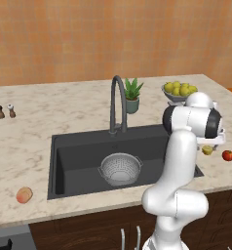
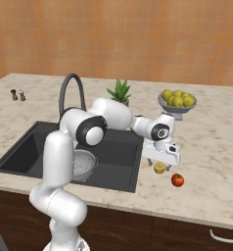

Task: Put the colander in the sink, put the peach, apple, kiwi in the colander, and turn on the sink faucet and pour water over the colander.

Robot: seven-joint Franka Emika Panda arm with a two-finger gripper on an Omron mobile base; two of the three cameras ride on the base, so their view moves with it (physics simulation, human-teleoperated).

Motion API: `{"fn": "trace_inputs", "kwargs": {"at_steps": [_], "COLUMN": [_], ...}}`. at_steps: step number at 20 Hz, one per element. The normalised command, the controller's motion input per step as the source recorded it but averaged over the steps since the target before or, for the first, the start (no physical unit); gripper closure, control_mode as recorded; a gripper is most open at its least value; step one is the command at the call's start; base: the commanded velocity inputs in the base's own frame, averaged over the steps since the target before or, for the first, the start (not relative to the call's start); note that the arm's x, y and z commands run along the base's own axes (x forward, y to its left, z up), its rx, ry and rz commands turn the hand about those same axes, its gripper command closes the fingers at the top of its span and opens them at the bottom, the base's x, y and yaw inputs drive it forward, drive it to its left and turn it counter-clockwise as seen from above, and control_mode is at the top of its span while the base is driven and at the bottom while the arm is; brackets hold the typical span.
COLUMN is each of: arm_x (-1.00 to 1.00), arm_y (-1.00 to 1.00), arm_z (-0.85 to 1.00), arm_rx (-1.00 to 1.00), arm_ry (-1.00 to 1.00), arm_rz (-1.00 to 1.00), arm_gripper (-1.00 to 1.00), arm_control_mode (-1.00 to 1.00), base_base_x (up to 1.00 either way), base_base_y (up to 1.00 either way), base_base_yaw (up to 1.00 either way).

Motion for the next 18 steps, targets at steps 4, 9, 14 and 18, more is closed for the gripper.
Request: {"fn": "trace_inputs", "kwargs": {"at_steps": [4, 9, 14, 18], "arm_x": [0.0, 0.02, 0.17, -0.05], "arm_y": [-0.02, -0.01, -0.09, 0.0], "arm_z": [-0.25, -0.19, -0.12, -0.31], "arm_rx": [-0.08, -0.07, -0.01, 0.0], "arm_ry": [0.05, 0.02, 0.05, 0.15], "arm_rz": [0.0, 0.0, 0.0, 0.0], "arm_gripper": [-1.0, -1.0, -1.0, 1.0], "arm_control_mode": [-1.0, -1.0, -1.0, -1.0], "base_base_x": [0.0, 0.0, 0.0, 0.0], "base_base_y": [0.0, 0.0, 0.0, 0.0], "base_base_yaw": [0.0, 0.0, 0.0, 0.0]}}
